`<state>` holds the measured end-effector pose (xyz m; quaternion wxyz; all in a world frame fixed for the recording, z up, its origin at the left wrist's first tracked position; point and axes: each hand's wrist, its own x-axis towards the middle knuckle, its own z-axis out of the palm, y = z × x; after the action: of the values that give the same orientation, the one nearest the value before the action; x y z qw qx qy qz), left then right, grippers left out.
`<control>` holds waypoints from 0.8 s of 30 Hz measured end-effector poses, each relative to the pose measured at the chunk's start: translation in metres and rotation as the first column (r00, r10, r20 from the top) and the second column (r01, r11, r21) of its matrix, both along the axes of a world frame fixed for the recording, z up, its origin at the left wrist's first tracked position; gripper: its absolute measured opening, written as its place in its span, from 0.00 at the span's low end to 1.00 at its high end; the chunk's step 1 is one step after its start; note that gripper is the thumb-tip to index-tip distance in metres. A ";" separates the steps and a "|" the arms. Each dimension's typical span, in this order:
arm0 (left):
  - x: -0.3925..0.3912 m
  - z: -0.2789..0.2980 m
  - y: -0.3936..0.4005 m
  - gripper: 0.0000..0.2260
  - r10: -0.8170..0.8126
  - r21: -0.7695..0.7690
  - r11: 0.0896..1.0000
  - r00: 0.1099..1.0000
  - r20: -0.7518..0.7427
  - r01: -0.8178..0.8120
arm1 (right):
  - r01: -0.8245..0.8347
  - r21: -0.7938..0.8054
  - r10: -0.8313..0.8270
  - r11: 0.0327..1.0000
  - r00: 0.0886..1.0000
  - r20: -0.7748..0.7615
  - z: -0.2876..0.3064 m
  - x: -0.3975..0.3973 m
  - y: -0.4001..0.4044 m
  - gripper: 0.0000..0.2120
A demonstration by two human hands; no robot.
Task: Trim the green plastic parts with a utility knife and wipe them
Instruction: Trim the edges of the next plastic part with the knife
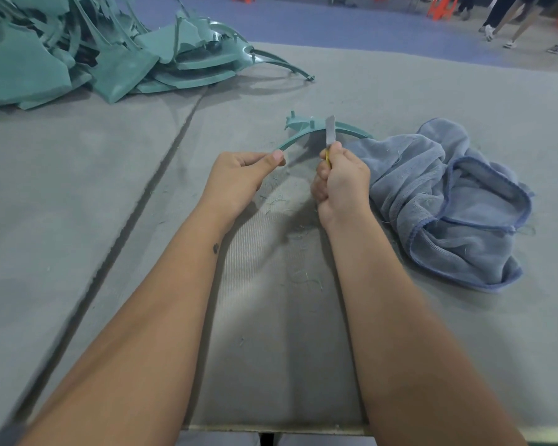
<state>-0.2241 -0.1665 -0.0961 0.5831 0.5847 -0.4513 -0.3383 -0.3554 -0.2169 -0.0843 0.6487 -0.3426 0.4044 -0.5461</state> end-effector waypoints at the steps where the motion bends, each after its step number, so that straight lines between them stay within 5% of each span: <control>1: 0.000 0.000 0.000 0.08 -0.001 -0.001 1.000 1.000 0.000 0.001 | 0.016 0.011 -0.016 1.000 0.999 0.034 0.000 0.000 -0.001 0.15; 8: 0.000 0.001 -0.001 0.04 -0.021 0.037 0.999 1.000 -0.023 0.022 | -0.025 -0.021 0.026 0.999 0.998 0.057 -0.001 -0.004 0.000 0.14; 13: -0.002 0.004 -0.001 0.08 -0.049 0.036 0.998 0.994 -0.100 0.053 | -0.312 -0.225 0.258 0.923 0.936 -0.241 -0.002 -0.003 0.009 0.13; 19: 0.008 0.009 0.007 0.12 -0.051 0.029 0.998 0.985 0.162 0.047 | -0.393 -0.316 0.214 0.863 0.853 -0.476 -0.008 0.006 0.010 0.14; 24: 0.008 0.012 0.009 0.13 -0.064 0.061 0.996 0.992 0.111 0.057 | -0.428 -0.309 0.206 0.850 0.808 -0.551 -0.008 0.008 0.013 0.16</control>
<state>-0.2157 -0.1575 -0.0838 0.5290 0.6055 -0.4911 -0.3353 -0.3472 -0.2043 -0.0921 0.5165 -0.6666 0.3663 -0.3933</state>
